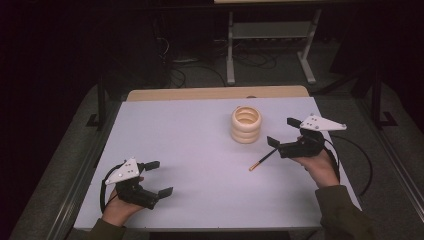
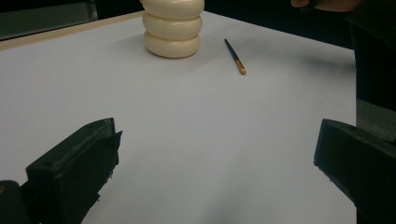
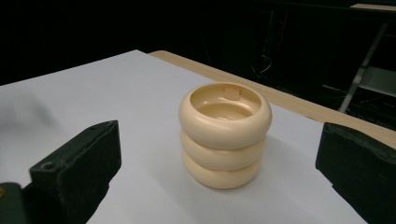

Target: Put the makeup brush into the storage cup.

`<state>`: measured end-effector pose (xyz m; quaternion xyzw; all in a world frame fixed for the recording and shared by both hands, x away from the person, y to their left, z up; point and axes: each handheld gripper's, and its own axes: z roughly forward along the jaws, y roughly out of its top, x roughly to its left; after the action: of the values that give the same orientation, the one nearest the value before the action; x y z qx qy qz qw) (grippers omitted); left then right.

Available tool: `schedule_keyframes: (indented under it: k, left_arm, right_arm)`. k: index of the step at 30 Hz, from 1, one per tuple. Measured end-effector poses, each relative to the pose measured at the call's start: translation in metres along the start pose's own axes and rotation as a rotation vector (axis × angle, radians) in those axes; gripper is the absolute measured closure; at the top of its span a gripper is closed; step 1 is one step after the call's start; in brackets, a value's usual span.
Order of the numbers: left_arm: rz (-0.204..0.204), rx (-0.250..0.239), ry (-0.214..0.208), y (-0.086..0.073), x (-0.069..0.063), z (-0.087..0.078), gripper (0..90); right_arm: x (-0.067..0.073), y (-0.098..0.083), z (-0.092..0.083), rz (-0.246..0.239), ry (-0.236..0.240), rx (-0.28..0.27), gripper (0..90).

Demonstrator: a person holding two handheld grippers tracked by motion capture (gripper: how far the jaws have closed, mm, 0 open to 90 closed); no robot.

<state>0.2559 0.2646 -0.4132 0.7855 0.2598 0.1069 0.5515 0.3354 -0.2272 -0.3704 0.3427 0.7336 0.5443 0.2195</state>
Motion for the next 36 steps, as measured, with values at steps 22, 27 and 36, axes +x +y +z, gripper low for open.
schedule_keyframes:
  k: [22,27,36]
  left_arm:
    - [0.005,0.002,0.000,0.000,0.001,0.000,0.0]
    - [0.008,0.002,-0.001,0.000,0.001,0.000,0.0]
    - [-0.001,0.003,-0.003,0.000,0.001,0.001,0.0]
  right_arm:
    - [-0.009,0.009,0.009,-0.004,0.005,0.012,0.0]
    - [-0.011,0.009,0.012,-0.003,0.019,0.041,0.0]
    - [-0.012,0.012,0.018,-0.025,0.035,0.093,0.0]
